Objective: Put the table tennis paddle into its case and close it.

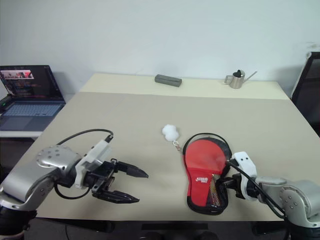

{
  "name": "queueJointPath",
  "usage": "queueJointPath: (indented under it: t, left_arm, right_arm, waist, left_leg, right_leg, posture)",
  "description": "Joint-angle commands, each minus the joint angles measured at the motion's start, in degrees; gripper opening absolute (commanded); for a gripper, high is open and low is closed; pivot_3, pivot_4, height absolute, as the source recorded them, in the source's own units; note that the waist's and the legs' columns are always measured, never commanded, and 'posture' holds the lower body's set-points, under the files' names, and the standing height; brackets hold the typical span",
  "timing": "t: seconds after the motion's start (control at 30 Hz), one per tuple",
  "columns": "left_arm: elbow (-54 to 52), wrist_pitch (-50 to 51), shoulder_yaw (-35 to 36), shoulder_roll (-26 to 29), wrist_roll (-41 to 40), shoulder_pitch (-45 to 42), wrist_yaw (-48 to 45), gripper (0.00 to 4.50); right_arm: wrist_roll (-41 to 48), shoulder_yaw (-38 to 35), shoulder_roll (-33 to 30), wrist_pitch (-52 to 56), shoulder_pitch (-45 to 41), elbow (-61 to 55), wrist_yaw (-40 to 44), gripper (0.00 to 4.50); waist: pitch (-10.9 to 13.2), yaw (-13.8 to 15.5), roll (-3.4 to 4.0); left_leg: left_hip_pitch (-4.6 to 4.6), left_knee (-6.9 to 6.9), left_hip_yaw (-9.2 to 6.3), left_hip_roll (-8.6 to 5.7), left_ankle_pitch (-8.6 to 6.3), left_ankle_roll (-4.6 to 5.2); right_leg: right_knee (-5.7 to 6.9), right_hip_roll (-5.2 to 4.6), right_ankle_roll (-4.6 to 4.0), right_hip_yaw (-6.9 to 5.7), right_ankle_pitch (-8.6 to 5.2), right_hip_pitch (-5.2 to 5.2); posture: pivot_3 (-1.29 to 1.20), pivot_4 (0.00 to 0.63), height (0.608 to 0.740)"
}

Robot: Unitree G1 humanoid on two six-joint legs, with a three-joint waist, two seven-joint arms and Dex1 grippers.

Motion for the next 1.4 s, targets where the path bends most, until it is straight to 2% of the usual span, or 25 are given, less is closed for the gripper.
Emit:
queueJointPath:
  t: [0.03, 0.4, 0.63, 0.73, 0.83, 0.87, 1.03, 1.2, 1.27, 1.4]
  left_arm:
    - [-0.39, -0.76, -0.52, -0.75, -0.40, -1.62, -1.02, 3.28]
    - [-0.18, -1.42, -0.38, -0.66, 0.21, -1.06, -1.25, 3.28]
    - [0.09, -1.79, -0.50, -0.98, 0.59, -1.29, -0.50, 3.28]
    - [0.83, -1.97, 0.68, -1.25, 0.85, -1.23, 1.02, 3.28]
    - [0.99, -1.86, 1.84, -1.43, 0.57, -0.86, 2.68, 3.28]
    - [0.81, -1.81, 2.41, -1.29, 0.38, -0.30, 3.15, 3.28]
    - [-0.12, -1.20, 5.93, -0.99, -0.54, 3.11, 5.63, 3.28]
    - [-0.29, -0.90, 8.78, -1.23, -0.82, 5.22, 8.55, 3.28]
    - [-0.22, -0.93, 9.56, -1.36, -0.77, 5.72, 9.60, 3.28]
    - [1.26, -1.50, 11.04, -1.96, 0.00, 5.63, 12.18, 3.28]
  right_arm:
    - [2.18, -0.03, -0.70, 1.94, 1.93, -0.71, -1.83, 0.01]
    - [3.41, -0.28, -3.25, 1.94, 3.94, -0.83, -3.56, 0.01]
    - [2.36, 0.14, 0.38, 1.94, 0.96, -0.30, -5.56, 0.01]
    - [1.38, -3.31, 1.50, 1.94, -1.32, 1.52, -6.78, 0.70]
    - [1.00, -6.36, 0.87, 1.94, -1.77, 2.75, -6.44, 1.62]
    - [0.92, -6.65, -0.82, 0.47, -1.31, 2.30, -4.47, 1.91]
    - [-2.14, -9.65, -5.88, -15.27, 2.70, 1.66, 5.34, 1.91]
    - [-4.73, -8.93, -6.93, -30.44, 5.32, -0.50, 15.43, 1.91]
    - [-2.89, -7.99, -6.69, -33.70, 5.86, -2.45, 19.97, 1.91]
    - [-1.75, -3.88, -5.17, -37.49, 1.96, -3.52, 22.84, 1.91]
  waist:
    - [0.00, 0.00, 0.00]
    - [-0.02, 0.04, -0.03]
    - [-0.06, -0.03, -0.09]
    - [-0.02, -0.21, -0.03]
    - [0.06, -0.23, 0.08]
    - [0.07, -0.23, 0.10]
    - [0.15, -0.12, 0.21]
    - [0.20, -0.25, 0.27]
    - [0.24, -0.37, 0.32]
    - [0.28, -0.64, 0.35]
  left_leg:
    - [0.00, 0.00, 0.01, 0.00, 0.00, 0.00]
    - [0.00, 0.00, -0.01, -0.06, -0.06, 0.11]
    - [0.01, 0.00, -0.02, -0.05, -0.07, 0.11]
    - [0.00, 0.01, 0.04, -0.02, -0.07, 0.12]
    - [0.02, 0.02, 0.09, -0.02, -0.06, 0.12]
    - [0.04, 0.02, 0.09, -0.01, -0.06, 0.12]
    - [0.01, 0.03, 0.11, -0.06, -0.07, 0.12]
    - [0.02, 0.02, 0.14, 0.03, -0.07, 0.12]
    - [0.00, 0.02, 0.18, 0.04, -0.07, 0.12]
    - [0.01, 0.03, 0.18, 0.11, -0.07, 0.11]
  right_leg:
    - [0.00, 0.00, 0.00, 0.01, 0.00, 0.02]
    - [-0.04, -0.06, 0.08, -0.02, -0.09, 0.05]
    - [-0.04, -0.08, 0.08, -0.01, -0.10, 0.06]
    - [-0.02, -0.07, 0.07, 0.05, -0.11, 0.07]
    - [-0.02, -0.07, 0.07, 0.07, -0.11, 0.05]
    - [-0.01, -0.07, 0.08, 0.07, -0.11, 0.04]
    - [-0.04, -0.09, 0.15, 0.04, -0.07, 0.06]
    - [-0.03, -0.08, 0.15, 0.04, -0.08, 0.09]
    - [-0.03, -0.08, 0.14, 0.07, -0.09, 0.11]
    - [-0.03, -0.08, 0.13, 0.07, -0.09, 0.11]
  posture:
    - [0.00, 0.150, 0.740]
    - [0.00, 0.150, 0.740]
    - [0.00, 0.150, 0.740]
    - [0.00, 0.150, 0.740]
    - [0.00, 0.150, 0.740]
    - [0.00, 0.150, 0.740]
    - [0.00, 0.150, 0.740]
    - [0.00, 0.150, 0.740]
    - [0.00, 0.150, 0.740]
    - [0.00, 0.150, 0.740]
